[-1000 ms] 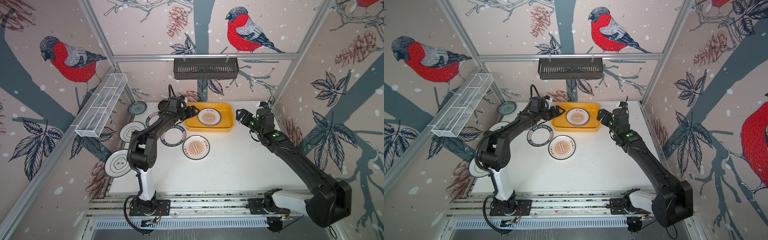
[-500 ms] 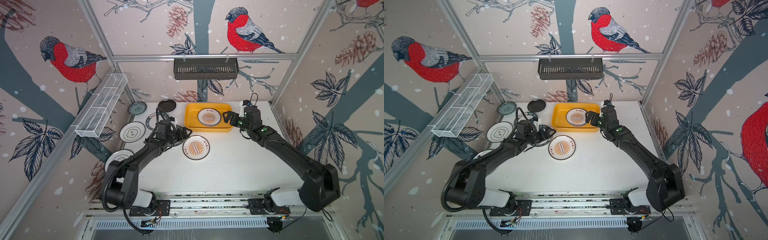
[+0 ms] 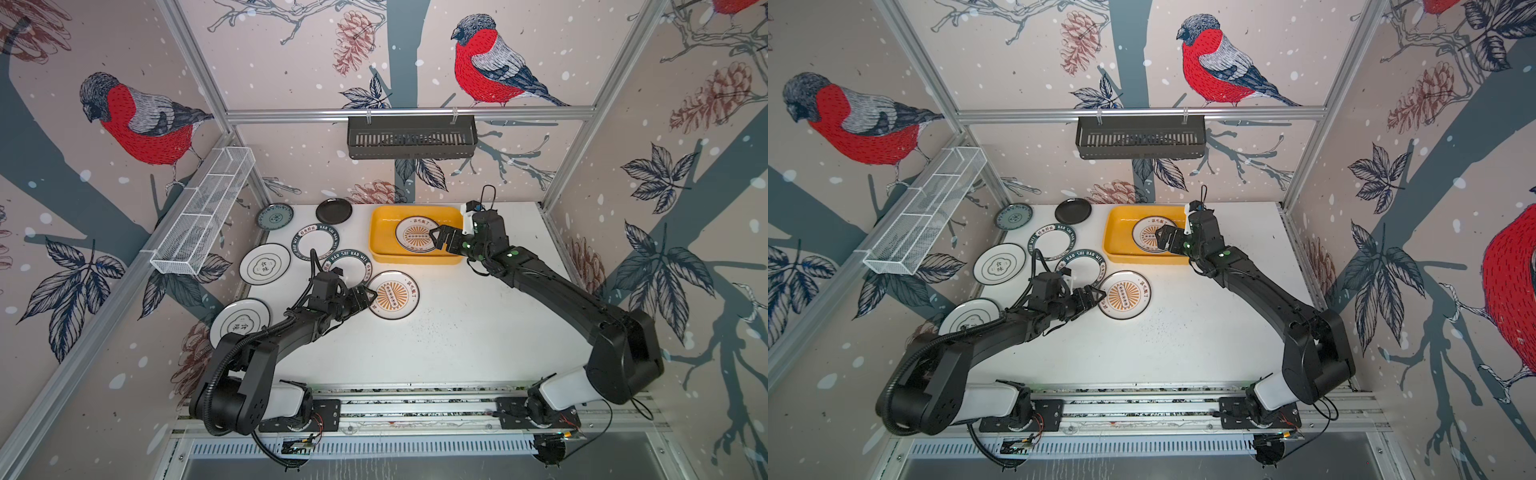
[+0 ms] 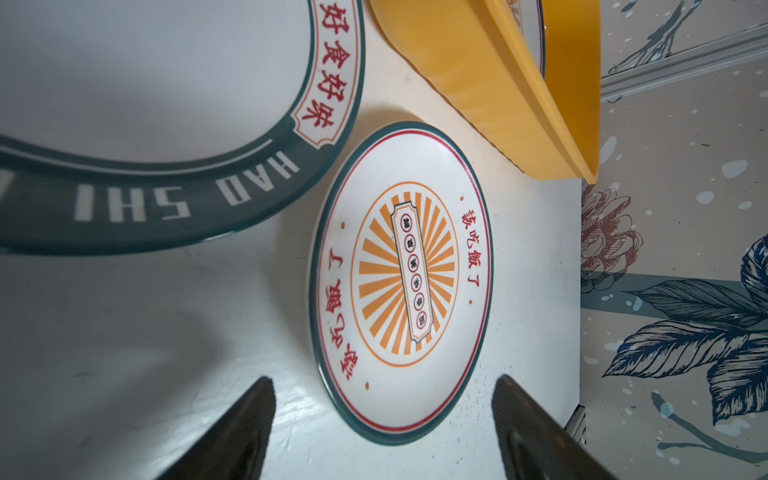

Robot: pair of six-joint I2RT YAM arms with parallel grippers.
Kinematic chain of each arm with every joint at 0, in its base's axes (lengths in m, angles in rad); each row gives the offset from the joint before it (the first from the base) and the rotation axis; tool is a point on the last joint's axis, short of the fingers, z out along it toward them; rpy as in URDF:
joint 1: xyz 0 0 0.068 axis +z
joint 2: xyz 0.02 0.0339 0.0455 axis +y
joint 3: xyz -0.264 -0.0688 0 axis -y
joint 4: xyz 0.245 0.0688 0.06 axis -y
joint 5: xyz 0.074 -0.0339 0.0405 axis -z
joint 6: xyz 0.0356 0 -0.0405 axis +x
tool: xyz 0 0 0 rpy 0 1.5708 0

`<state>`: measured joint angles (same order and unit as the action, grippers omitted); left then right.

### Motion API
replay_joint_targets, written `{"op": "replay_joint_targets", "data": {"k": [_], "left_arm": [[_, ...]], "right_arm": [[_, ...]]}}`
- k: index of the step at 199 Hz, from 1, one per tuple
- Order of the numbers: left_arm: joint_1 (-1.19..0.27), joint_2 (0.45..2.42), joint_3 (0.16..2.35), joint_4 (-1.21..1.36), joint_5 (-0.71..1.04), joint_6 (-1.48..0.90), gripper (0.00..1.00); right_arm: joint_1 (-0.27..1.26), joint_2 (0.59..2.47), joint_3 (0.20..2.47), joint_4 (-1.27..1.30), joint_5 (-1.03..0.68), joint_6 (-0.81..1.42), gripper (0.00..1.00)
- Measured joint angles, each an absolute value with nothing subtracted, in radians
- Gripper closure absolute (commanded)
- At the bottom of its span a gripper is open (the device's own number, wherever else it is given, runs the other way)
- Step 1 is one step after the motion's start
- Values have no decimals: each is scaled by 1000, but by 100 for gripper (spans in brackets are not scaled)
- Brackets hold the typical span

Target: Place the plates into the plastic bin on the countertop

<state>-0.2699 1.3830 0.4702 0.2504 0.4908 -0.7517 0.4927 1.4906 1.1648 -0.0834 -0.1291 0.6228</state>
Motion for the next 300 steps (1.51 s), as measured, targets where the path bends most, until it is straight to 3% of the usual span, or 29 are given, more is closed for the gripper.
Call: {"op": "replay_joint_targets", "data": {"k": [36,74,123,151,214,300], "left_arm": [[-267,1538,542,279,559,-751,42],[-264,1612,569,321,596,-751,48],[-251,1645,599,322,602,-749,88],[-250,1655,618,315,610,-734,100],[-246,1605,702,146,614,-667,100],[-238,1608,1166,-233,735,-465,100]], "right_arm": [[493,1490,1165,-96,-120,626,0],[495,1481,1158,-99,-93,631,0],[495,1479,1158,-99,-60,652,0],[494,1480,1158,-100,-47,653,0],[481,1480,1166,-100,-37,656,0],[354,1435,1151,-43,-150,660,0]]}}
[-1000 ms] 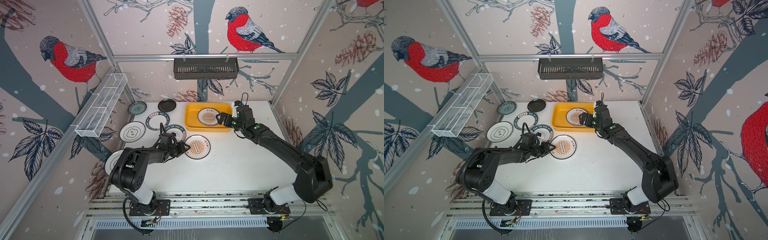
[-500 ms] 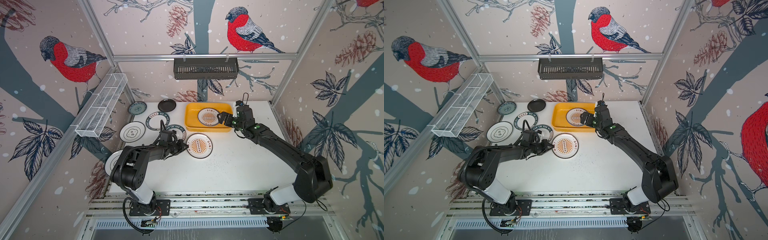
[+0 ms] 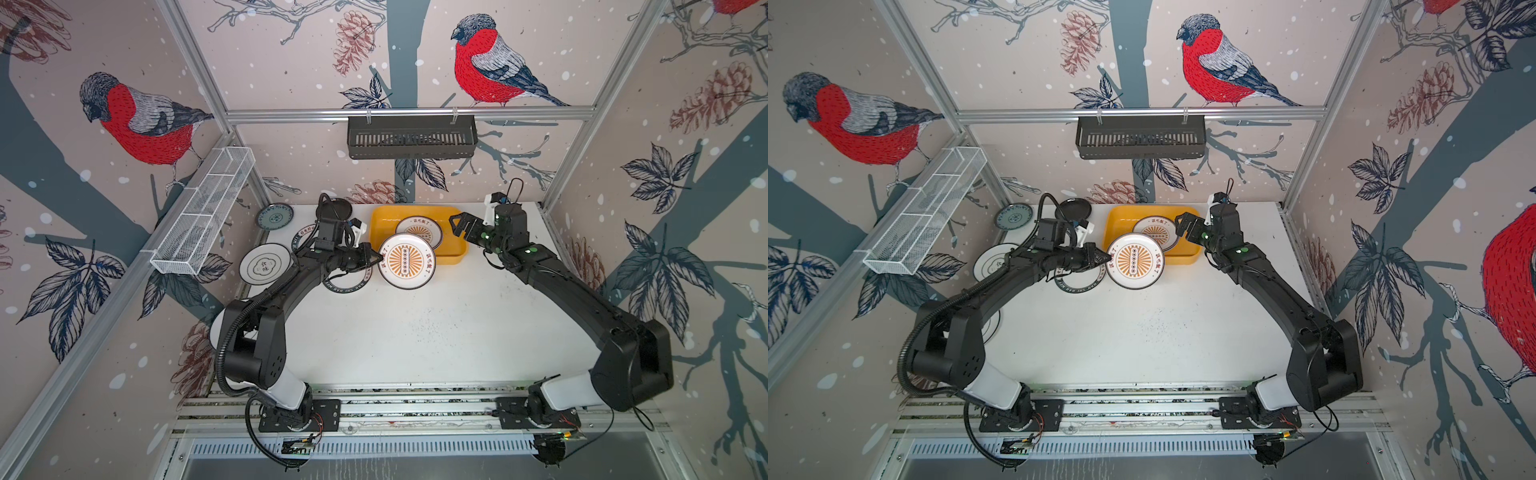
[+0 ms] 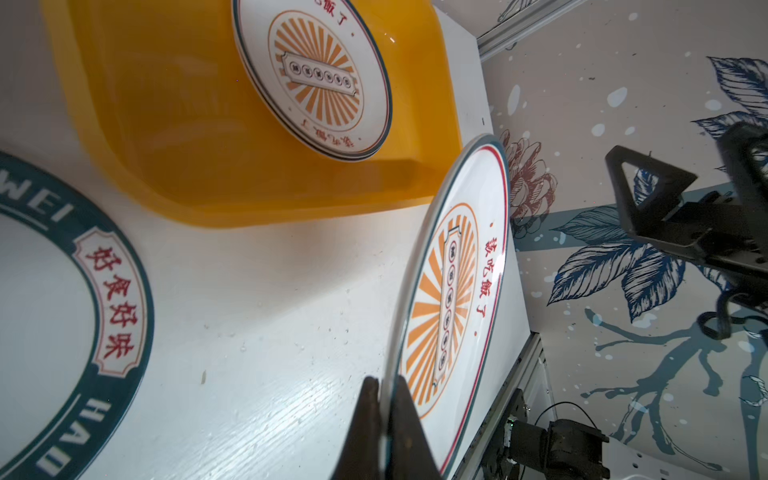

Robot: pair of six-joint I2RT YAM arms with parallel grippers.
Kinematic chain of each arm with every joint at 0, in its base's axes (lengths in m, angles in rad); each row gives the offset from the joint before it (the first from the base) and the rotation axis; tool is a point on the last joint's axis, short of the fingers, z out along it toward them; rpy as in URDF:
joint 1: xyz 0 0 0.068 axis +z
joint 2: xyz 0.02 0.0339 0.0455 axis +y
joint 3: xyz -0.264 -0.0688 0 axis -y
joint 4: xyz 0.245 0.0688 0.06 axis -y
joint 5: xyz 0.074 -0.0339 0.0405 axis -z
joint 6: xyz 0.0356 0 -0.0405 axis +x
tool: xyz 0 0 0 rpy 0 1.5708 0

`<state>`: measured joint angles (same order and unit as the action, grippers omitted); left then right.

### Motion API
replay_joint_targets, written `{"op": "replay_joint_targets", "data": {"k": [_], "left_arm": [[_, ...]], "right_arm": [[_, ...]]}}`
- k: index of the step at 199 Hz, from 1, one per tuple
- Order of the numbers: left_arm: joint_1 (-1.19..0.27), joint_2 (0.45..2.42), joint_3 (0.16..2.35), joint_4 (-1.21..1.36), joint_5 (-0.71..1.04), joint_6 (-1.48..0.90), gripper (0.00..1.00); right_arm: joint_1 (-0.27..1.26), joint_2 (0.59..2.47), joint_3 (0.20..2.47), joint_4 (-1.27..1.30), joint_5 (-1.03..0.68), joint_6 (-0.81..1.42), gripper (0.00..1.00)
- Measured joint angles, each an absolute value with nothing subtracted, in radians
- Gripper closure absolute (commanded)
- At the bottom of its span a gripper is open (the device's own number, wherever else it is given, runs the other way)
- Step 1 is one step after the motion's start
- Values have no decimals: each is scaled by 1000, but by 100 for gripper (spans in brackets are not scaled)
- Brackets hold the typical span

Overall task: Place the plates into the plastic bin on the countertop
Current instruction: 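Close the left gripper on the plate rim while the right gripper releases, then lower the plate into the bin onto the stack and open the left gripper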

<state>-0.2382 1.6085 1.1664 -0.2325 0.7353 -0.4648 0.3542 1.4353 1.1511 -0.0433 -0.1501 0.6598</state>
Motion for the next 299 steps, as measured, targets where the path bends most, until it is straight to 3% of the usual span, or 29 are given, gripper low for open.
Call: {"op": "replay_joint_targets", "data": {"k": [75,153,299], "left_arm": [[-237,1819,1406,-138,823,-637,100],[-237,1942,1487,-25,830,-777,100],[-247,2441,2153,-392,694,-724,100]], "right_arm": [[383,1505,1126,31,-313,680,0],[392,1574,1150,52,-337,730,0],[394,1302,1092,-21,-21,727,0]]}}
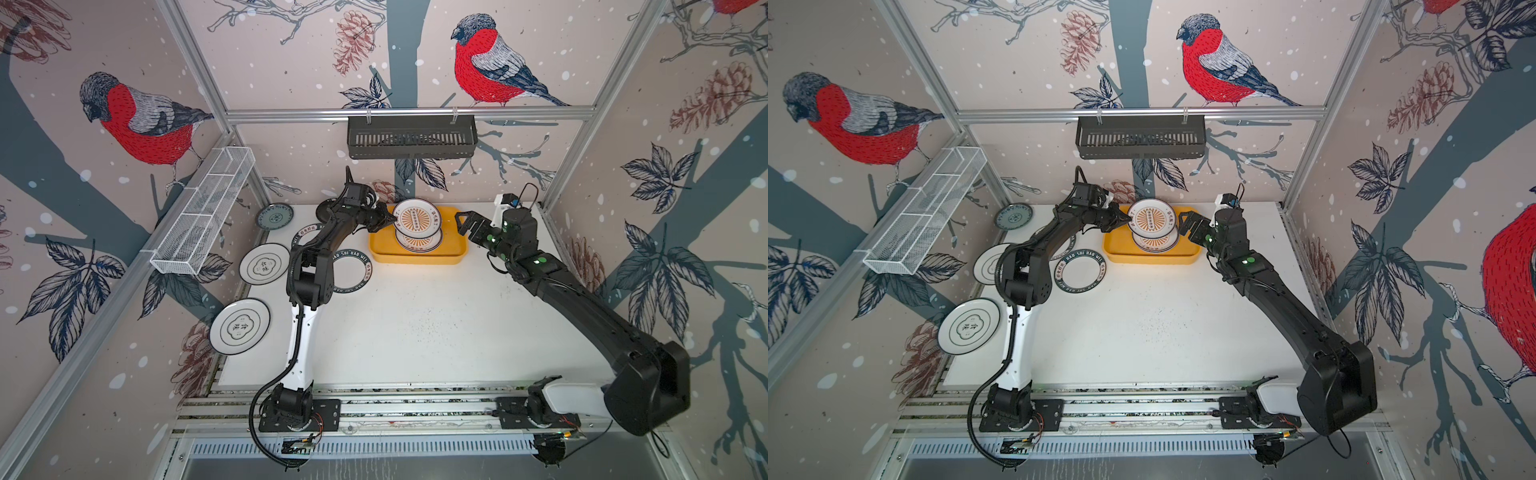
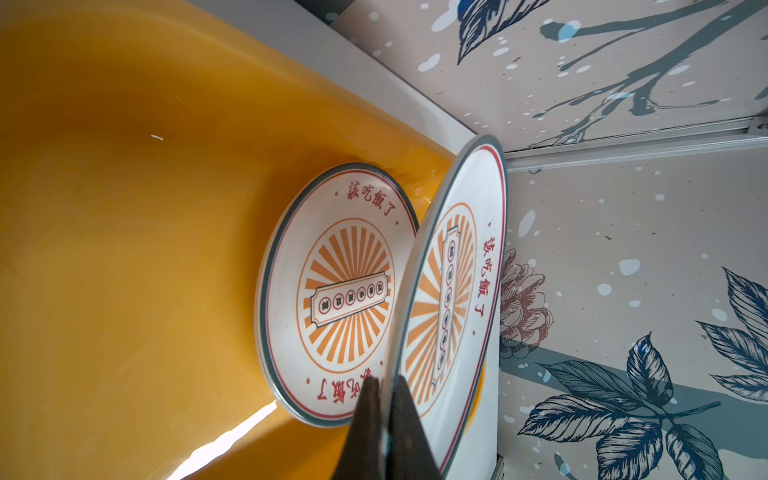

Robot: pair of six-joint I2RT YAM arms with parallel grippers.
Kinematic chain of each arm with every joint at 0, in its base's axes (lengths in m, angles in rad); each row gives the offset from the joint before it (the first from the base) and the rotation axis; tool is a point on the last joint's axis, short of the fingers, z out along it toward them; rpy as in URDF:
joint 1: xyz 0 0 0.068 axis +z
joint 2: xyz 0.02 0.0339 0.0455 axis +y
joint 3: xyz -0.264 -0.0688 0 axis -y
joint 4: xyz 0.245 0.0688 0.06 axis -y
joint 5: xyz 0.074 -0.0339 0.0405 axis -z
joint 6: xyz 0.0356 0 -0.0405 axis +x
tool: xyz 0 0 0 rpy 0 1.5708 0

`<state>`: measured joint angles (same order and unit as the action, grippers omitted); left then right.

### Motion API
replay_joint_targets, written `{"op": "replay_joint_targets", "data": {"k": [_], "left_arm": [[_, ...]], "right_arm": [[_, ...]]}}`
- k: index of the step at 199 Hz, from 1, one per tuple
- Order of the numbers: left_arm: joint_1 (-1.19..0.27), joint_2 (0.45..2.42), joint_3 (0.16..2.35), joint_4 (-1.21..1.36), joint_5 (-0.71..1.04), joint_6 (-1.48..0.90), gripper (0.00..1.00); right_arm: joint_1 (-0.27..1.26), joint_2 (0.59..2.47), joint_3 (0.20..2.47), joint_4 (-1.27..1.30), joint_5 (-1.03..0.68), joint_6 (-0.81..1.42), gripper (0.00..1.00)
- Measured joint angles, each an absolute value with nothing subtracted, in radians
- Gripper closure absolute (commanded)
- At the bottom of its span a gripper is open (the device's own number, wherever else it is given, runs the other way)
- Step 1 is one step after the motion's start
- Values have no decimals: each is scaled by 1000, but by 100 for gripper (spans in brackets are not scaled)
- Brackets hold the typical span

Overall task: Place the plates into the plastic bin on the countertop
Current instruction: 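Lower the plate into the bin onto the stack and open the left gripper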

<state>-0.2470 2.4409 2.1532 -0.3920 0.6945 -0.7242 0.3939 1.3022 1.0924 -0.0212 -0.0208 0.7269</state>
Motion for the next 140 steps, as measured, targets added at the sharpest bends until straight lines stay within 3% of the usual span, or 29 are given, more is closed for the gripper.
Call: {"op": "replay_joint_targets", "data": {"k": [110,140], "left_arm": [[-286,2579,2263,-456,671,-727,100],[-292,2585,2265,-452,658,-730,92]], "right_arm": [[392,1273,1087,-71,112,727,0],[389,1284,1100,-75,115,727,0]]}}
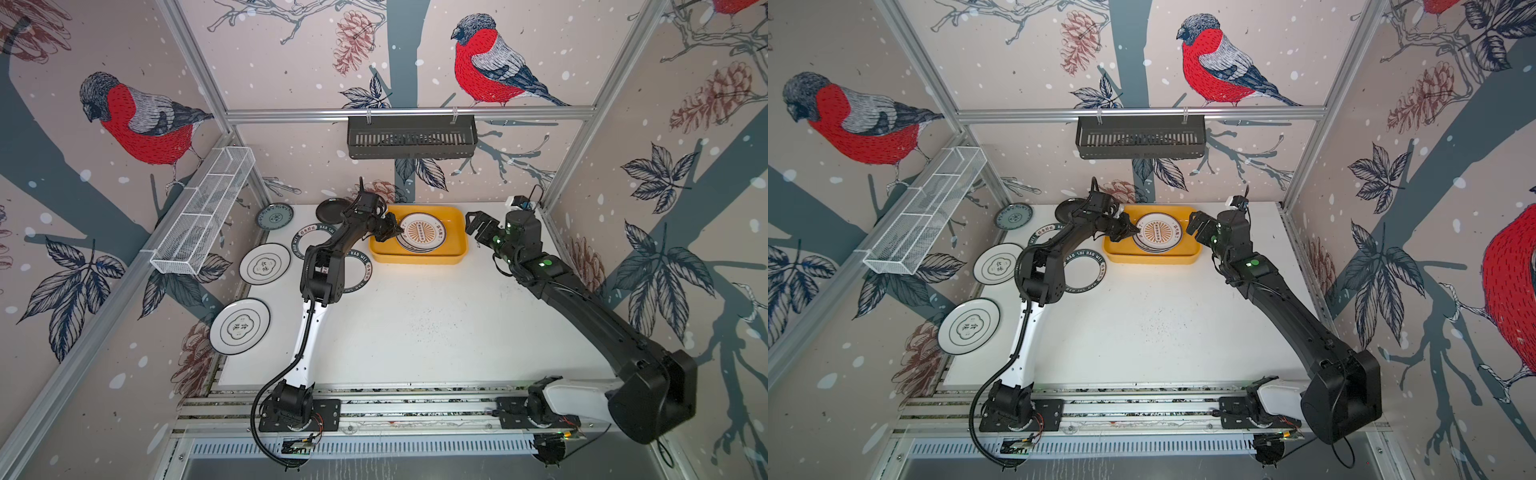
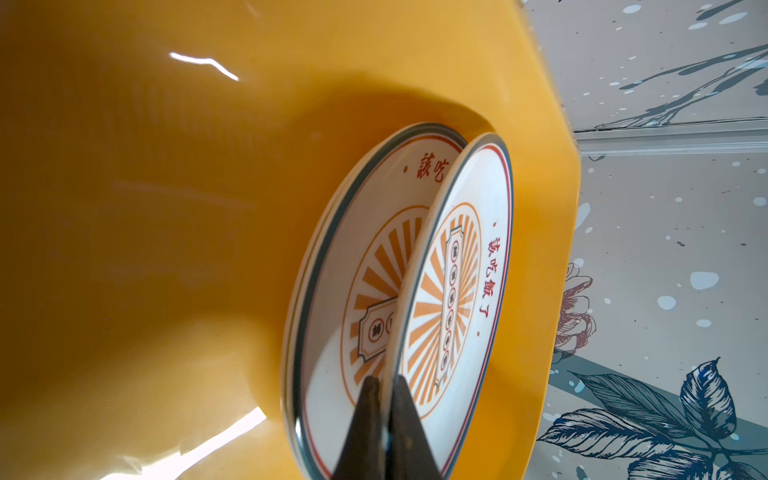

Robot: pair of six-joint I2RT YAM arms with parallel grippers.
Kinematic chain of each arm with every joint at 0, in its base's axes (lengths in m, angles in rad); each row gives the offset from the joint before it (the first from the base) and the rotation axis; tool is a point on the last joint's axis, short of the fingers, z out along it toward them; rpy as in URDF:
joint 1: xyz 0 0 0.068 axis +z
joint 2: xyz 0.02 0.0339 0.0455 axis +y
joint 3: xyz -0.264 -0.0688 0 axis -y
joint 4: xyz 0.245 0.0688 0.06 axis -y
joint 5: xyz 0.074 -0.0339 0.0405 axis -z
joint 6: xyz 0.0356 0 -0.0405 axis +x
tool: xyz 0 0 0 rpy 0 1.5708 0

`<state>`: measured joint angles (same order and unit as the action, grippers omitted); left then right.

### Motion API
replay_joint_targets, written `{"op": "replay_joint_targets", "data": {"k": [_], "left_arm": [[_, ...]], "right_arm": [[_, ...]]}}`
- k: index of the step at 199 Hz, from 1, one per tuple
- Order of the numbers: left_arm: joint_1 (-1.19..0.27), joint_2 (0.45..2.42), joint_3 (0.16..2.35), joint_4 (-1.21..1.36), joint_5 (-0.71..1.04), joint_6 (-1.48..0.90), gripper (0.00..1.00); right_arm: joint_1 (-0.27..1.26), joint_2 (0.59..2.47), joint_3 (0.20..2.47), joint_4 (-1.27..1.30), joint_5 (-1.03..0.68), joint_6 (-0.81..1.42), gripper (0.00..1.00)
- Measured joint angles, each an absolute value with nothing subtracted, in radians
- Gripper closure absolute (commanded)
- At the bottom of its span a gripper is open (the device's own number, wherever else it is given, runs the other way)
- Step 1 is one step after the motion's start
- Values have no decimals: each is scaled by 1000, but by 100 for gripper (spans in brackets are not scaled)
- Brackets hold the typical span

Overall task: Place the plates into the plastic bin on the countertop
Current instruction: 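Lower the plate into the bin onto the stack and open the left gripper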

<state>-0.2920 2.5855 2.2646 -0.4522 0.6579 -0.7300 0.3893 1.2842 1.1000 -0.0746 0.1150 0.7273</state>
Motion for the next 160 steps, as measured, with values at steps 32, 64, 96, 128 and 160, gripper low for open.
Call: {"op": "replay_joint_targets", "data": {"k": [32,64,96,128,160], "left_arm": [[-293,2587,2265,-451,637,-733,81],[-293,2579,2265,-444,614,-725,66],[-299,2545,2265,-434,599,-699,40],[-313,2525,2265,-442,597,-656,27],[-326,2508,2265,-498,567,-612,18]], "right_arm": [[385,1287,1106,-78,116,727,0],[382,1286,1107,-78,119,726,0],[378,1286,1108,-81,119,713,0],[377,1286,1110,-81,112,701,0],[371,1288,1111,-81,101,680,0]]}}
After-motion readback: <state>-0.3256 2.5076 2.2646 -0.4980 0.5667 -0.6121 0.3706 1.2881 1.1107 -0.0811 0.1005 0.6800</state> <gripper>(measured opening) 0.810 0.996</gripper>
